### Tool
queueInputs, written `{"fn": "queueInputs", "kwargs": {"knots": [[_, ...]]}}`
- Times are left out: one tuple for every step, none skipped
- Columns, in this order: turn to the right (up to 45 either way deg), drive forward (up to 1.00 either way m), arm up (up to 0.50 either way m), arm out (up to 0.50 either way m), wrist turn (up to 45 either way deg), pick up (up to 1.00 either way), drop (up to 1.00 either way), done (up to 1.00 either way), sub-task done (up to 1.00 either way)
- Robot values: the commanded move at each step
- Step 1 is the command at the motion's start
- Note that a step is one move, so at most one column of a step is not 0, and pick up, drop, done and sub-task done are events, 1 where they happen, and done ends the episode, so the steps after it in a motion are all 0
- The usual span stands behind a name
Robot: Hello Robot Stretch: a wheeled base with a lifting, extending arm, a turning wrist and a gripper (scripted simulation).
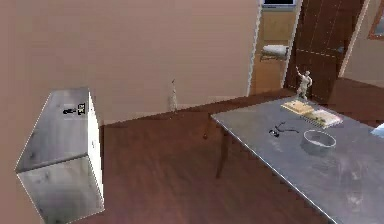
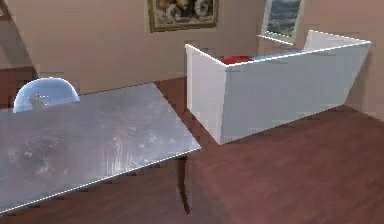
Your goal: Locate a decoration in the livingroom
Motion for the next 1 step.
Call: {"fn": "queueInputs", "kwargs": {"knots": [[0.0, 1.0, 0.0, 0.0, 0.0, 0.0, 0.0, 0.0, 0.0]]}}
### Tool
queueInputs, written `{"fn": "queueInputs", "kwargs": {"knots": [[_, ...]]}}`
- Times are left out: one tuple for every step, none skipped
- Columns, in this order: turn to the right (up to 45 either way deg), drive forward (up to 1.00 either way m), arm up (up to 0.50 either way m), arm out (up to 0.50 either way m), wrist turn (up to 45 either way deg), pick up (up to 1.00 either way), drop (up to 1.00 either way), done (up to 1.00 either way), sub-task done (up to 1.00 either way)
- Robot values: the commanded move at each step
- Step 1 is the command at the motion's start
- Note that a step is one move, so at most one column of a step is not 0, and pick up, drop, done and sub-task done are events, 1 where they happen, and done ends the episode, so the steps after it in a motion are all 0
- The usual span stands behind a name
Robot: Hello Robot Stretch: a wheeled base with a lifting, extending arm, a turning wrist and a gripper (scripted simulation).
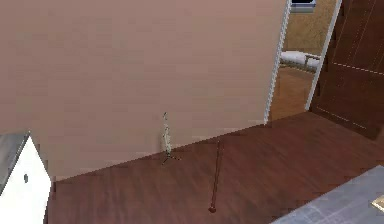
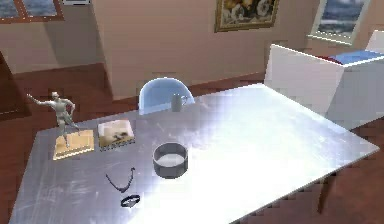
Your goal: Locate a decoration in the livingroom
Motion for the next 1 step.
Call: {"fn": "queueInputs", "kwargs": {"knots": [[0.0, 0.45, 0.0, 0.0, 0.0, 0.0, 0.0, 0.0, 0.0]]}}
